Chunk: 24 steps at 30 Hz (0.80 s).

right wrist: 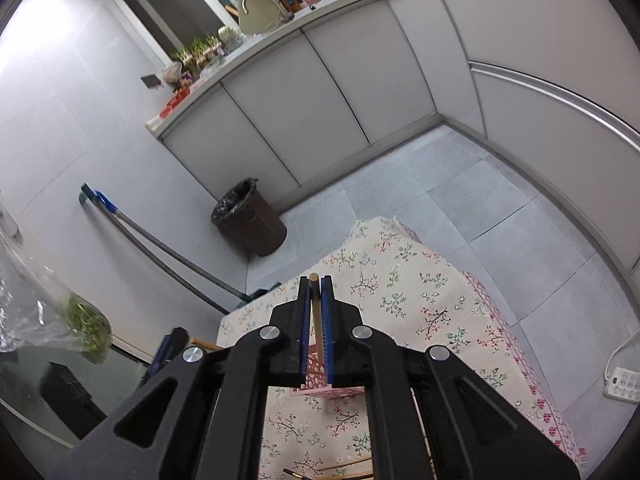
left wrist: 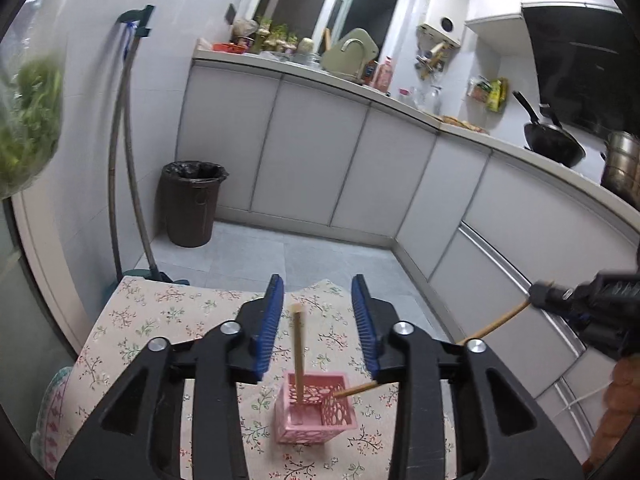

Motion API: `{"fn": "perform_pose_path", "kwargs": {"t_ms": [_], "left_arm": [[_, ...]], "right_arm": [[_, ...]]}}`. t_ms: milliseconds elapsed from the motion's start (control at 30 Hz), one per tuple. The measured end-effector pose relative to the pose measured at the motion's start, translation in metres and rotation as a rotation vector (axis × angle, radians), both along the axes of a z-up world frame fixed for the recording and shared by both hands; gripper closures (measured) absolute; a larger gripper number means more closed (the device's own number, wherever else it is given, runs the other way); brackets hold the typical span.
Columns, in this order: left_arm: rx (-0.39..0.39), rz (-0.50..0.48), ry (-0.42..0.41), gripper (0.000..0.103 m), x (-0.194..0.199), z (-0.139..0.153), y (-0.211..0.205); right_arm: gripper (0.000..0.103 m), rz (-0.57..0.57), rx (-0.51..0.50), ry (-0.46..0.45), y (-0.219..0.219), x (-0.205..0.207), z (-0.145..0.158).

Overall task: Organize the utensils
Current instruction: 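Drop the left tool's chopstick into the pink basket while the right tool grasps and drops another, then grasp another bamboo chopstick with the left tool while the right tool grasps one too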

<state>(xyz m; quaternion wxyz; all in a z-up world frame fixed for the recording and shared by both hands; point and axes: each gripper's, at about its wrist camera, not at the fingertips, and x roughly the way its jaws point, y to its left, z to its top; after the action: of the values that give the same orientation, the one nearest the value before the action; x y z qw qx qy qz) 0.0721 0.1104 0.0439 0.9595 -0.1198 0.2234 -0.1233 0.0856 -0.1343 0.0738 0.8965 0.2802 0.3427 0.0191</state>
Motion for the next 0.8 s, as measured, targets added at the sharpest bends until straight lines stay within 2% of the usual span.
{"fn": "perform_pose_path", "kwargs": {"t_ms": [133,200,367,433,467,500,600,667,733,767,800], "left_arm": [[-0.046,0.042,-0.012,0.054,-0.005,0.012,0.013],[-0.063,0.058,-0.025,0.052,-0.010,0.018,0.020],[-0.053,0.077,-0.038,0.041,-0.017,0.026,0.019],[-0.029,0.081,-0.036,0.039,-0.019,0.026,0.017],[-0.017,0.083,-0.036,0.038,-0.019,0.025,0.015],[0.000,0.089,-0.037,0.036,-0.021,0.026,0.013],[0.033,0.103,-0.048,0.027,-0.027,0.027,0.010],[0.051,0.099,-0.050,0.025,-0.031,0.028,0.006],[0.079,0.100,-0.043,0.020,-0.034,0.027,0.003],[0.100,0.106,-0.039,0.017,-0.035,0.026,0.001],[0.127,0.115,-0.035,0.013,-0.038,0.025,-0.002]], "right_arm": [[0.098,0.017,-0.010,0.026,0.012,0.009,-0.011],[0.097,0.019,-0.016,0.029,0.014,0.011,-0.014],[0.094,0.044,-0.021,0.038,0.023,0.017,-0.021],[0.085,0.055,-0.027,0.044,0.028,0.019,-0.024],[0.072,0.052,-0.036,0.047,0.029,0.019,-0.025],[0.065,0.047,-0.055,0.046,0.031,0.018,-0.026],[0.059,0.024,-0.126,0.033,0.035,0.012,-0.025],[0.057,0.007,-0.156,0.032,0.035,0.007,-0.024],[0.048,-0.022,-0.197,0.032,0.034,0.000,-0.024],[0.040,-0.043,-0.220,0.024,0.033,-0.005,-0.024],[0.036,-0.060,-0.244,0.016,0.032,-0.009,-0.024]]}}
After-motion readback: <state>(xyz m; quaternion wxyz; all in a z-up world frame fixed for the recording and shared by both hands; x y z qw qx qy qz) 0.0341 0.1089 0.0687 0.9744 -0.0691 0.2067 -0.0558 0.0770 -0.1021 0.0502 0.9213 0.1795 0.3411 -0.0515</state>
